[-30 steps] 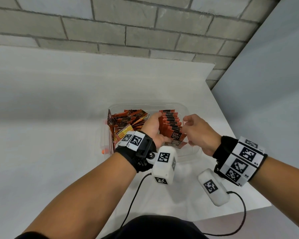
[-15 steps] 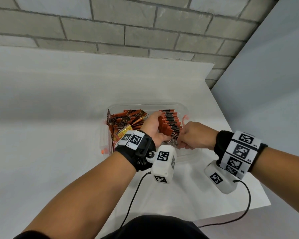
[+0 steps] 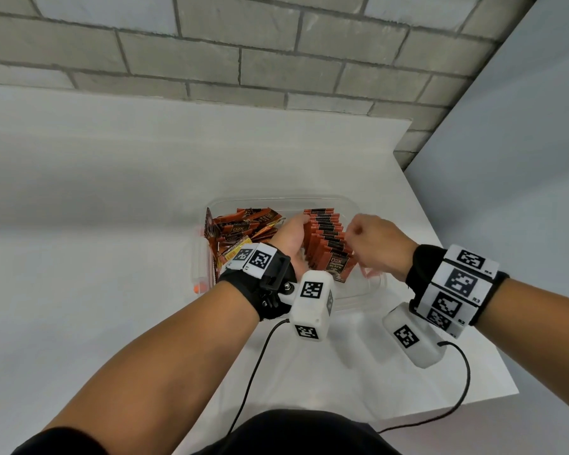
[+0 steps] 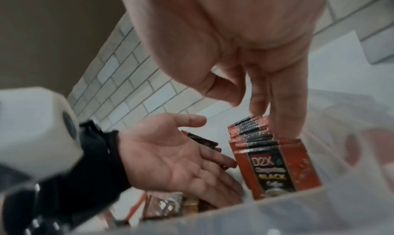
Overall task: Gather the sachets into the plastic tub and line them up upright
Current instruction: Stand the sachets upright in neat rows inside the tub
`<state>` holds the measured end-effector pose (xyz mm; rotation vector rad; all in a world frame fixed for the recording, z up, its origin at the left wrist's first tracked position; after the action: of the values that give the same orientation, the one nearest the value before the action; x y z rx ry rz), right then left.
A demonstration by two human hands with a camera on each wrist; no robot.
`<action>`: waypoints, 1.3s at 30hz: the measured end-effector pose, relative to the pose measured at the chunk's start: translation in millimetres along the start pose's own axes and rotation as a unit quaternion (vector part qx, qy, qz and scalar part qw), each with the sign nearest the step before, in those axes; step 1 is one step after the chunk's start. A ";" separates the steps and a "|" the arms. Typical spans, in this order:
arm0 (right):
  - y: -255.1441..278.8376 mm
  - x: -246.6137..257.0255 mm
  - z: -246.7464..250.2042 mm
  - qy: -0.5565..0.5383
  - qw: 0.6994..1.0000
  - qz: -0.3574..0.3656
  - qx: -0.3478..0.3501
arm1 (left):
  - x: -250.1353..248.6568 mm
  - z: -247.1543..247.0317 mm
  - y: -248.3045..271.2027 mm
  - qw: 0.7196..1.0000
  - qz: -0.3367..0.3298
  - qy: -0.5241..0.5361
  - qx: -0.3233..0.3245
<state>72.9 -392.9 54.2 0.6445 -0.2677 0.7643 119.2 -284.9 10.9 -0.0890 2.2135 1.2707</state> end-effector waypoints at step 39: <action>4.6 10.9 -14.3 0.122 0.986 0.107 0.043 | 2.6 -5.9 -13.4 0.996 -0.021 0.089 0.022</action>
<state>77.2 -375.4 50.0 0.6032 -0.0797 1.0569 118.8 -296.4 1.5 -0.2399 2.3758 1.2315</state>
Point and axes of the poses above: each hand's wrist, its own y-axis away from the middle knuckle, its own z-axis out of the back of the hand, x = y × z, the point moved 7 cm from there along -y, towards the middle knuckle
